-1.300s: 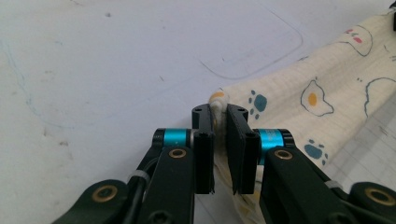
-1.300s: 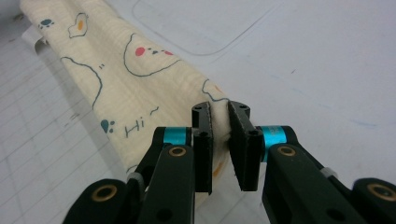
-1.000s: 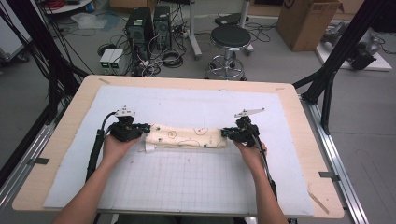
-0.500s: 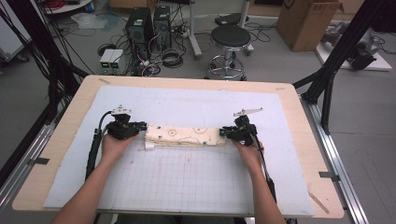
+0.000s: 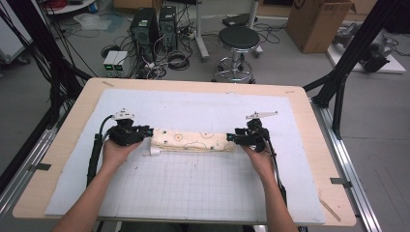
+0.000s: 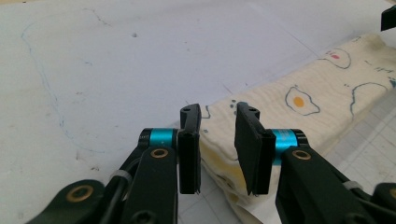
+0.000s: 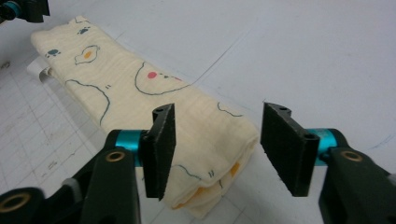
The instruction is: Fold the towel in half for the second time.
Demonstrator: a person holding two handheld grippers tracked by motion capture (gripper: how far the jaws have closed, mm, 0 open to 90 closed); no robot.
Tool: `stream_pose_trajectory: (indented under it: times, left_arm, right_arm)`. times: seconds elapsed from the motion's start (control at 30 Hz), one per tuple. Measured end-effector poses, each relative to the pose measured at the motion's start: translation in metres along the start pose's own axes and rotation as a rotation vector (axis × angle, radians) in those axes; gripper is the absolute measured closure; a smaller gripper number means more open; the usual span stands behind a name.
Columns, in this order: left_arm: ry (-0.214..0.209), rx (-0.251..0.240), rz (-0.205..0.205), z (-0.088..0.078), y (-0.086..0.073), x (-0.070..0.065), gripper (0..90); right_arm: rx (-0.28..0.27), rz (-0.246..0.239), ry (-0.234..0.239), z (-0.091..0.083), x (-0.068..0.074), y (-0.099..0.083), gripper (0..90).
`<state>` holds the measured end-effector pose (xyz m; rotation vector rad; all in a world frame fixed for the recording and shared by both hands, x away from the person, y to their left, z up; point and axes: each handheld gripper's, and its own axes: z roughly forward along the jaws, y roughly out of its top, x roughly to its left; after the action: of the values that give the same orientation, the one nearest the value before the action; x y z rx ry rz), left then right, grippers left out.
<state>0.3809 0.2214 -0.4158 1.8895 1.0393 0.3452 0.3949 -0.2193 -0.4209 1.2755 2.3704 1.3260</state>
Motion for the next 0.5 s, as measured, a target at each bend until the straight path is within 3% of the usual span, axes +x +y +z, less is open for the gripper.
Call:
stream_pose_trajectory:
  times: [0.17,0.5]
  left_arm:
    - [-0.027,0.001,0.020,-0.005,-0.001,-0.002,66.7]
    - [-0.045,-0.039,0.016,-0.019,-0.005,-0.004,56.3]
  right_arm:
    - [-0.007,-0.018,-0.001,-0.005,0.005,0.001,39.1]
    - [-0.016,-0.035,0.002,-0.010,0.012,0.003,28.5]
